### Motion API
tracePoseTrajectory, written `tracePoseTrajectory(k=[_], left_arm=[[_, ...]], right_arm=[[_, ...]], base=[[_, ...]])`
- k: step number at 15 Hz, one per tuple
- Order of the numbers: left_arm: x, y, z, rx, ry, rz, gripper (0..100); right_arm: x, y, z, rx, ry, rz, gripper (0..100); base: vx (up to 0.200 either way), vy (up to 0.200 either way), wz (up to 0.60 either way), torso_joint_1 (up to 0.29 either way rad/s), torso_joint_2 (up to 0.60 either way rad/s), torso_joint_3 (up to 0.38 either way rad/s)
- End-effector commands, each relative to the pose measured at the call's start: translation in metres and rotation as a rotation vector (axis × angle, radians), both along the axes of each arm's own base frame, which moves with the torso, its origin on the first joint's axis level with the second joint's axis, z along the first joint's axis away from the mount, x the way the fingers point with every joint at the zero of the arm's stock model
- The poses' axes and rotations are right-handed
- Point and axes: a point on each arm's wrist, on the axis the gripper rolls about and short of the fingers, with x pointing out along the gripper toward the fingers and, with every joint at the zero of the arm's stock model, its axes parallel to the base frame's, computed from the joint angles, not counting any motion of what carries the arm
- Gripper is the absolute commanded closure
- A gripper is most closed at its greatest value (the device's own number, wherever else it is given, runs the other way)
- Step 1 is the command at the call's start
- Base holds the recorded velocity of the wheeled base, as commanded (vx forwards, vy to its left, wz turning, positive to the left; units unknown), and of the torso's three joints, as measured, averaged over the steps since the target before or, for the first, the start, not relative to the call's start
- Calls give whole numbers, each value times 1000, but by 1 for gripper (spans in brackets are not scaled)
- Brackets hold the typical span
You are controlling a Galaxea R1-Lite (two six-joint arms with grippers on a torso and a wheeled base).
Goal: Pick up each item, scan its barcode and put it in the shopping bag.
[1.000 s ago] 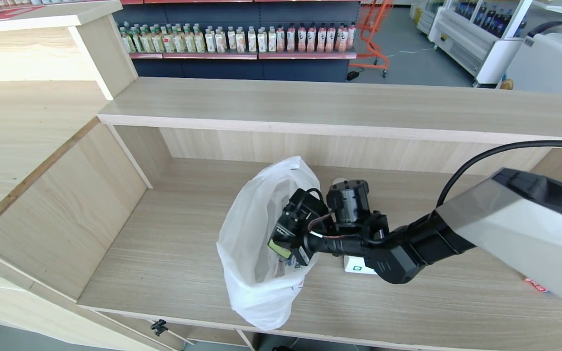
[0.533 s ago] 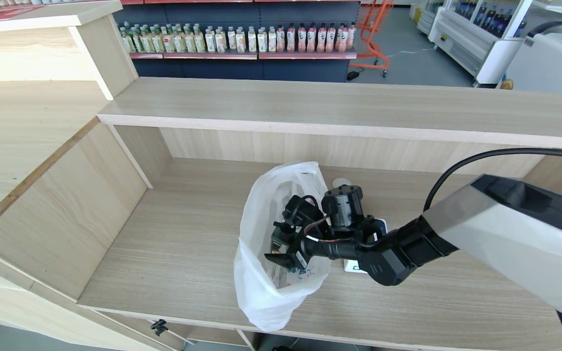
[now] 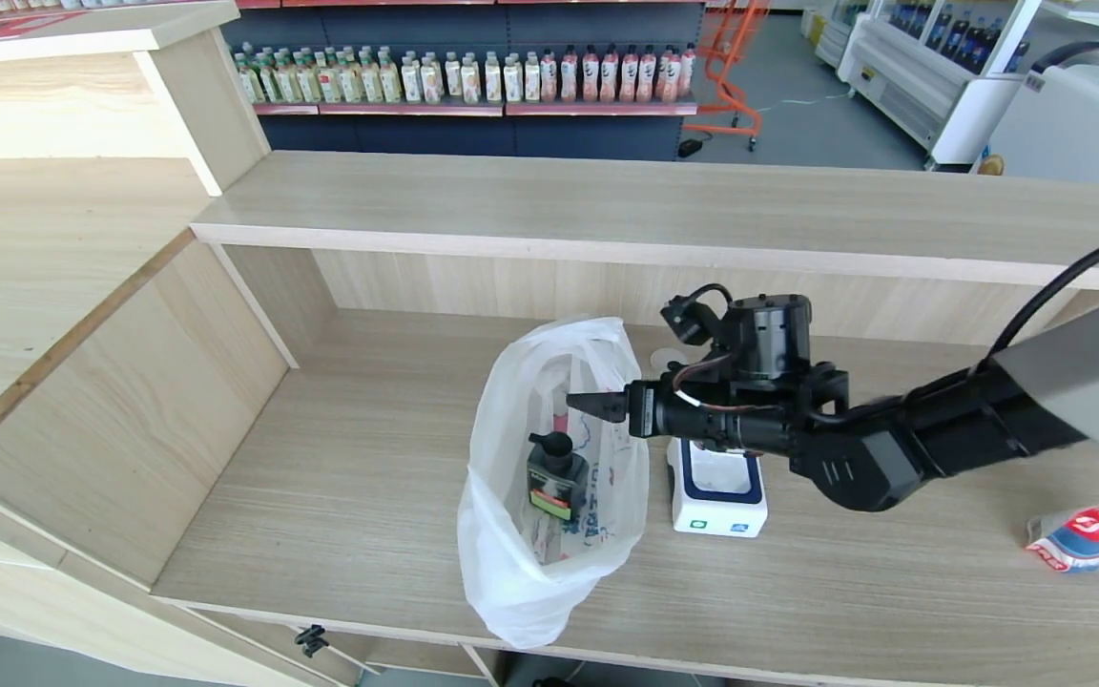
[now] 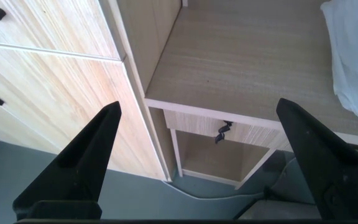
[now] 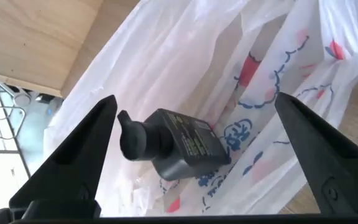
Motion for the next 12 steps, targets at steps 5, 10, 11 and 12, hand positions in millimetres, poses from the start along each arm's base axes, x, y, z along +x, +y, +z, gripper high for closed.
tracePoseTrajectory(k=[5,10,11,12], left_arm=[[0,0,0,0,0,1,0],[0,0,0,0,0,1,0],[0,0,0,0,0,1,0],[0,0,0,0,0,1,0]], right_arm=[[-113,-120,78,-114,-139,-253,0],[-160,-163,55,-216,-76,-405,0],[-164,-167,53,-218,-71,-424,0],[-166,-170,51,-221,-61,-435,0]], base=[[0,0,0,0,0,0],[0,0,0,0,0,0],[0,0,0,0,0,0],[0,0,0,0,0,0]])
